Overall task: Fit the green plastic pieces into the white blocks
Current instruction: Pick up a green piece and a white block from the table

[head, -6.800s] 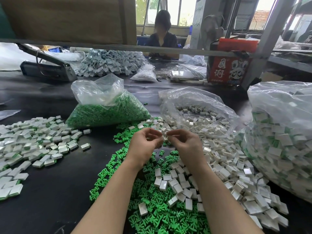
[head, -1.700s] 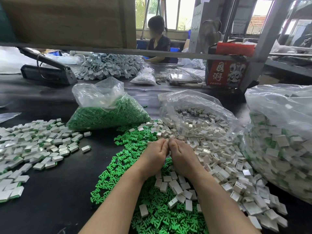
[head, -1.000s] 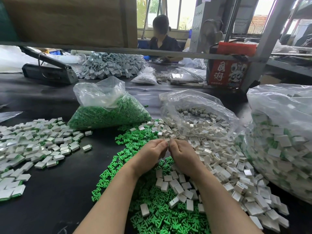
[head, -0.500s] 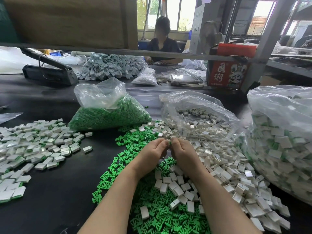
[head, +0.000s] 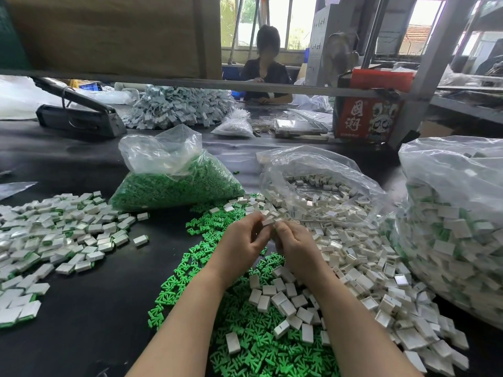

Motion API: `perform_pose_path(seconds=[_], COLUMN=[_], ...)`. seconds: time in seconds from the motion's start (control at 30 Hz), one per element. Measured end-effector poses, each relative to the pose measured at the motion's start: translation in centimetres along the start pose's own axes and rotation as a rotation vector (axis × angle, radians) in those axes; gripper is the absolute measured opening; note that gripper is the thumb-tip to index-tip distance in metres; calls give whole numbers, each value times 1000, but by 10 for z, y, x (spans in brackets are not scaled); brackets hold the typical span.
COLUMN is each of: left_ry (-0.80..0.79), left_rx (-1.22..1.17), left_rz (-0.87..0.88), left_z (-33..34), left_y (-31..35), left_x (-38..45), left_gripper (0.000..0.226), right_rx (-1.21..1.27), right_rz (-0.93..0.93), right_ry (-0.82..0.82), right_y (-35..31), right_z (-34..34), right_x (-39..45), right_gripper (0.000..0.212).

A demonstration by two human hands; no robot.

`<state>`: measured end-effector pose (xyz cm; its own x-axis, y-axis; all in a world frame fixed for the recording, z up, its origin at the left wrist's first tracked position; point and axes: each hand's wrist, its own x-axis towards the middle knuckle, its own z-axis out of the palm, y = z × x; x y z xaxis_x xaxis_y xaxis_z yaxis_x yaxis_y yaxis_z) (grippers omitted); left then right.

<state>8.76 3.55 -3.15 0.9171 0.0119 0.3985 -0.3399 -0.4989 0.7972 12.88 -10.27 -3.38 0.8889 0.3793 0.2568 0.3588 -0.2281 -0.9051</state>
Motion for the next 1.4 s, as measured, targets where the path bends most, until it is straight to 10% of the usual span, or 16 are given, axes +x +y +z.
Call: perform_pose_path(seconds=[0.2, 0.53, 1.4], left_ry=[18, -54, -82], left_rx=[112, -489, -358], left_rz=[78, -215, -198], left_z=[2, -1, 2], left_y=[3, 3, -2], left_x=[-1, -3, -1], left_gripper=[19, 25, 24], right_rx=[102, 339, 31], right_rz=[52, -64, -105], right_ry=[7, 41, 41], right_y=[-1, -7, -3], right_z=[1, -4, -2], right_x=[1, 1, -1], right_gripper=[47, 21, 21])
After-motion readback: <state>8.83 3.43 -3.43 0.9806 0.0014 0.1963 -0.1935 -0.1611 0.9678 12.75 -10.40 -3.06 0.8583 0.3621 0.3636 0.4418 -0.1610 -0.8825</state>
